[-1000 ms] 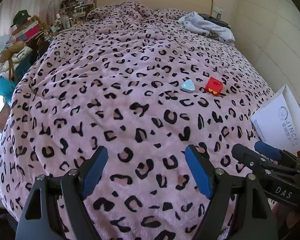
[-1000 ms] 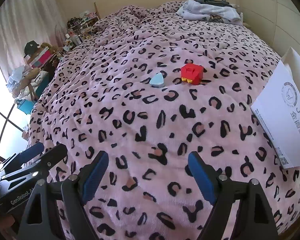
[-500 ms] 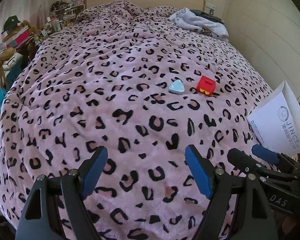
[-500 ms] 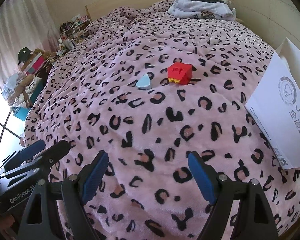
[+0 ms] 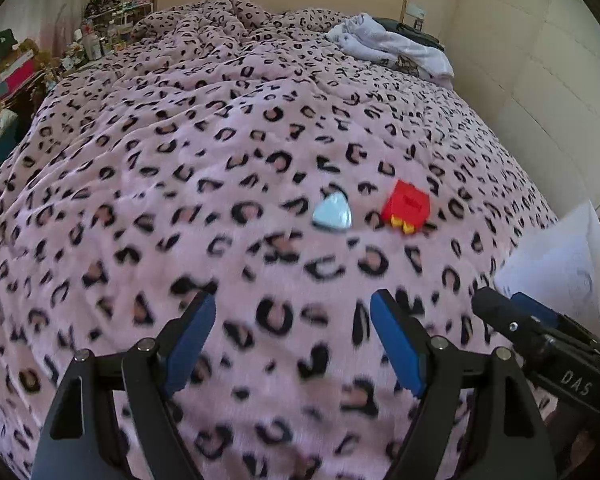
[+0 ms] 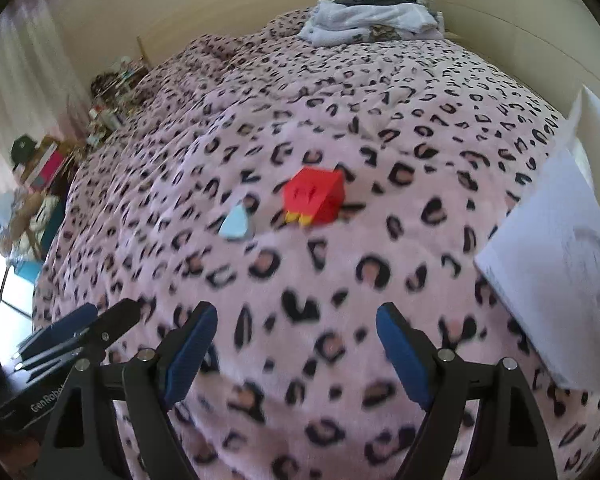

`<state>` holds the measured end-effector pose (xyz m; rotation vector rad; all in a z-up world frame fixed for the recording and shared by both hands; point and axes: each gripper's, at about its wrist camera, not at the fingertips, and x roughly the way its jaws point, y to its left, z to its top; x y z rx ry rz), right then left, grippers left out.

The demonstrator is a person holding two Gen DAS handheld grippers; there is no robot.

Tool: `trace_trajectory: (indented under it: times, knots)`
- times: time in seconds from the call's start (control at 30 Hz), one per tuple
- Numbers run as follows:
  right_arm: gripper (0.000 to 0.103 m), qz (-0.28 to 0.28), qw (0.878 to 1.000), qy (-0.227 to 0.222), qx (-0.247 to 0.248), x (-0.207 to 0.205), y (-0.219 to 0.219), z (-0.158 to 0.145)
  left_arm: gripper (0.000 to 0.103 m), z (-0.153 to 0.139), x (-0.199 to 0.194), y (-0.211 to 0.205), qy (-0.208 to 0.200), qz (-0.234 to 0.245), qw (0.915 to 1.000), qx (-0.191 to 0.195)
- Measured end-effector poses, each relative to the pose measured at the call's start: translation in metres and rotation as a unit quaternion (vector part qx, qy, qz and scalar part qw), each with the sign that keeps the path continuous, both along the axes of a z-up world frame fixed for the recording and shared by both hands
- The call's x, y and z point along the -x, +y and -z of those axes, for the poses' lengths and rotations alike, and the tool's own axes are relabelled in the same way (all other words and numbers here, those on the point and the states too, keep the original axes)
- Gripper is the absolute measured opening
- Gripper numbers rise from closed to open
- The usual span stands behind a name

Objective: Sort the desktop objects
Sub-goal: 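Grasp the light-blue triangle with the left tool while the right tool grasps the red block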

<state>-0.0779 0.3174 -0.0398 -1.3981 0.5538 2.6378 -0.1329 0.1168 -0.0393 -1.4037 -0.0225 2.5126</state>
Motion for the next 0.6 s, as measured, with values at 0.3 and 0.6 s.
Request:
trace_trajectory:
  times: [0.3, 0.6]
  knots:
    - [0.084, 0.049, 0.996, -0.019, 0.065, 0.064, 0.045, 0.021, 0.081, 0.035, 0.068, 0.041, -0.015, 0.047, 0.9987, 0.011]
    - [0.088, 0.068, 0.993, -0.035, 0.089, 0.112, 0.057, 0.048, 0.081, 0.073, 0.102, 0.07, -0.026, 0.063, 0.9976, 0.011]
